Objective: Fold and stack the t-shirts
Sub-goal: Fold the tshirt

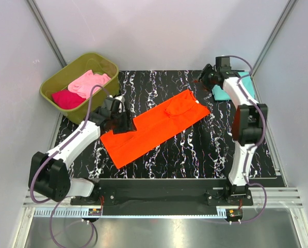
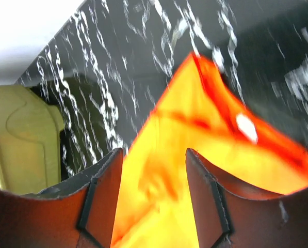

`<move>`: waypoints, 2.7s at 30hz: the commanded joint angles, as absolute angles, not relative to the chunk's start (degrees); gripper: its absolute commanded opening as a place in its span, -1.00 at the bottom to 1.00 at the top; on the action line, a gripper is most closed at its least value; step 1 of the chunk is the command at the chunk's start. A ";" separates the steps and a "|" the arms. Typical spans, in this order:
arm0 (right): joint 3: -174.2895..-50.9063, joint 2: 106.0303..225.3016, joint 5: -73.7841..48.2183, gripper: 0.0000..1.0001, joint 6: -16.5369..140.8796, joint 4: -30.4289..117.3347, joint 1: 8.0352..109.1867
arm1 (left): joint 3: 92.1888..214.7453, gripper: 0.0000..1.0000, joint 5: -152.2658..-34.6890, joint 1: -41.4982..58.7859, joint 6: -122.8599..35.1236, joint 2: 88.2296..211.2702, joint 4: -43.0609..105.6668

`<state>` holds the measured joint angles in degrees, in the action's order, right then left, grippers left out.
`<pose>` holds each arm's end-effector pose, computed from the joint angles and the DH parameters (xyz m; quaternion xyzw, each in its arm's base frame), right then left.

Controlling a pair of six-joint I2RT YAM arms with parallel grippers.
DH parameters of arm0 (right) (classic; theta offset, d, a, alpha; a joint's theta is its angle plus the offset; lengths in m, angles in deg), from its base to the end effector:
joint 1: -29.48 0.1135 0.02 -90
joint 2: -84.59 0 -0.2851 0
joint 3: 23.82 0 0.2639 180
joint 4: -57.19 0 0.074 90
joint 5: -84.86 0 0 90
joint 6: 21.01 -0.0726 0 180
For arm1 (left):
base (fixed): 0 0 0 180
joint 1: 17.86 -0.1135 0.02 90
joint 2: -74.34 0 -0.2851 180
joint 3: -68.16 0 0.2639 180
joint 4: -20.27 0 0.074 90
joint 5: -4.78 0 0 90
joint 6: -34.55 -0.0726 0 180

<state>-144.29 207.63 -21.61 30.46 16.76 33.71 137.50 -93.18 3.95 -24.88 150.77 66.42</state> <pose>0.5411 0.0607 0.2427 0.2131 0.8841 0.2662 0.3196 0.2769 -0.1216 0.2412 -0.0505 0.9456 -0.1979 0.2532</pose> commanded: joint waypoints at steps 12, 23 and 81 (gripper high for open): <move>-104.57 181.70 -12.26 0.08 26.97 23.63 33.70 | 130.25 0.18 -109.39 6.05 -24.51 151.51 56.96; -106.13 191.72 -11.92 0.09 31.11 29.02 33.79 | 133.15 0.19 -109.21 6.05 -24.60 154.23 56.87; -91.11 173.96 -5.76 0.05 -2.81 27.08 72.00 | 139.48 0.18 -100.16 0.96 -36.11 144.57 67.07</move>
<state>-92.54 175.89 -11.34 6.07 24.04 68.14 139.45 -99.08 2.31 -35.57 147.03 69.28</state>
